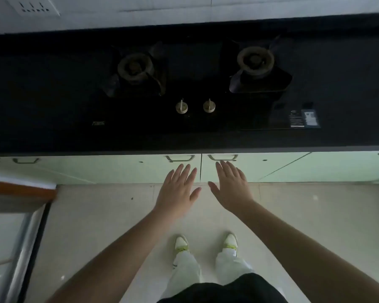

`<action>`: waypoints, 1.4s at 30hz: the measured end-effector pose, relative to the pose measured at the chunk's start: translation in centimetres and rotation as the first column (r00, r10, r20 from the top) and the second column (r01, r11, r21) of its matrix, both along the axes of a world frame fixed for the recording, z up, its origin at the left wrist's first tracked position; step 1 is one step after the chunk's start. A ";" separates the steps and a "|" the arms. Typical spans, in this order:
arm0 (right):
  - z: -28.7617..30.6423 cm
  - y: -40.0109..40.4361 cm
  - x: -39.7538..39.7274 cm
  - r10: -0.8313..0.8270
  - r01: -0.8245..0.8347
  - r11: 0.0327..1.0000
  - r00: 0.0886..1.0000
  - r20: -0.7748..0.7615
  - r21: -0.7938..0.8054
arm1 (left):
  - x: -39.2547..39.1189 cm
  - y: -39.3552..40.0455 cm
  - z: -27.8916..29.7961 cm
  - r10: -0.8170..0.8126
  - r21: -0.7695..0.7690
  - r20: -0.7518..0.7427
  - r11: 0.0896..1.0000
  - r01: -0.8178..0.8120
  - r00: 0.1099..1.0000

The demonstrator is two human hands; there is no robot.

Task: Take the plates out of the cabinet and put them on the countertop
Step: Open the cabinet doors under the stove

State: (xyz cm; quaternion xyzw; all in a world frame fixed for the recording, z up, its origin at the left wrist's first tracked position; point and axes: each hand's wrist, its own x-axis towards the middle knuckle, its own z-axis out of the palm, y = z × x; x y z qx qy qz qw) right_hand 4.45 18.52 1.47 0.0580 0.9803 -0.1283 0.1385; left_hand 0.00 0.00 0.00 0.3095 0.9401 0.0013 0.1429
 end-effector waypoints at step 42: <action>-5.9 -2.6 8.9 -0.538 0.571 0.820 0.795 0.280 -0.045 | 6.0 -6.8 -4.6 0.544 -0.046 0.220 0.835 -0.548 0.810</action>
